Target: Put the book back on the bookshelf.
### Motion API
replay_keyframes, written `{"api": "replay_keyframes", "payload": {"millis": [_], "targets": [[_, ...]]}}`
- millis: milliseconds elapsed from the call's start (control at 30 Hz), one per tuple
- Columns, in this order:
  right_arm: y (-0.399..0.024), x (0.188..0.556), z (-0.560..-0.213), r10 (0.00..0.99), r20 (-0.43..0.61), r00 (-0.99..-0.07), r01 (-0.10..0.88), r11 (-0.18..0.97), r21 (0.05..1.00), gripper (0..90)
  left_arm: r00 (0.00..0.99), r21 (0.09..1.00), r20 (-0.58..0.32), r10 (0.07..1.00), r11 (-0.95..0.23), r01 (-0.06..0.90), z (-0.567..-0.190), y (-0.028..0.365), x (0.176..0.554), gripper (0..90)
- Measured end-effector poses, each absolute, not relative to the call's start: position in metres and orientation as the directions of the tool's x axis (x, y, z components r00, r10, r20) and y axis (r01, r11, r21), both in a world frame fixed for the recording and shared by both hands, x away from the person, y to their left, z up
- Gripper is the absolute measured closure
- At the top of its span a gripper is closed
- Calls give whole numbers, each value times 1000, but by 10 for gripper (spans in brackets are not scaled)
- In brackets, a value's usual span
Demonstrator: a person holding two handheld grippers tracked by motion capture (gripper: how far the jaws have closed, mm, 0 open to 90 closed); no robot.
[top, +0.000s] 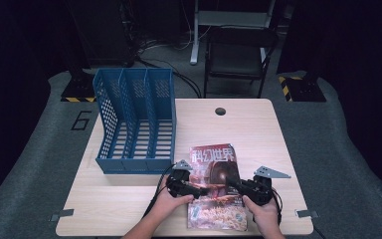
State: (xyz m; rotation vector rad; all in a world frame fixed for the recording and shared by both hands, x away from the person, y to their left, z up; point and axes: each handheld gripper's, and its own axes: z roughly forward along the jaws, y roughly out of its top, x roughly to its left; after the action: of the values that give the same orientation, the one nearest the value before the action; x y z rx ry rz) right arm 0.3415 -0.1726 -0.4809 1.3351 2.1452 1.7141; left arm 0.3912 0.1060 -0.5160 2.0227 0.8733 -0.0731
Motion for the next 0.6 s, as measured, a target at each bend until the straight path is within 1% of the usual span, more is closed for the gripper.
{"api": "replay_keyframes", "payload": {"millis": [67, 100, 133, 267, 467, 600], "targets": [[-173, 342, -481, 665, 426, -614, 563, -9, 826, 861, 745, 711, -373, 552, -346, 612, -515, 104, 390, 180], [-173, 342, -481, 665, 426, -614, 563, -9, 826, 861, 751, 714, -360, 553, -355, 603, -515, 105, 391, 180], [-173, 342, -481, 665, 426, -614, 563, -10, 826, 861, 741, 705, -376, 556, -348, 618, -514, 104, 390, 185], [-173, 342, -482, 665, 427, -613, 564, -10, 826, 862, 743, 707, -372, 556, -349, 615, -514, 105, 391, 210], [-174, 343, -483, 666, 427, -612, 566, -8, 825, 861, 727, 712, -381, 571, -320, 625, -512, 108, 392, 274], [-174, 344, -484, 668, 428, -608, 569, -9, 823, 861, 729, 711, -384, 566, -322, 625, -511, 110, 392, 319]]}}
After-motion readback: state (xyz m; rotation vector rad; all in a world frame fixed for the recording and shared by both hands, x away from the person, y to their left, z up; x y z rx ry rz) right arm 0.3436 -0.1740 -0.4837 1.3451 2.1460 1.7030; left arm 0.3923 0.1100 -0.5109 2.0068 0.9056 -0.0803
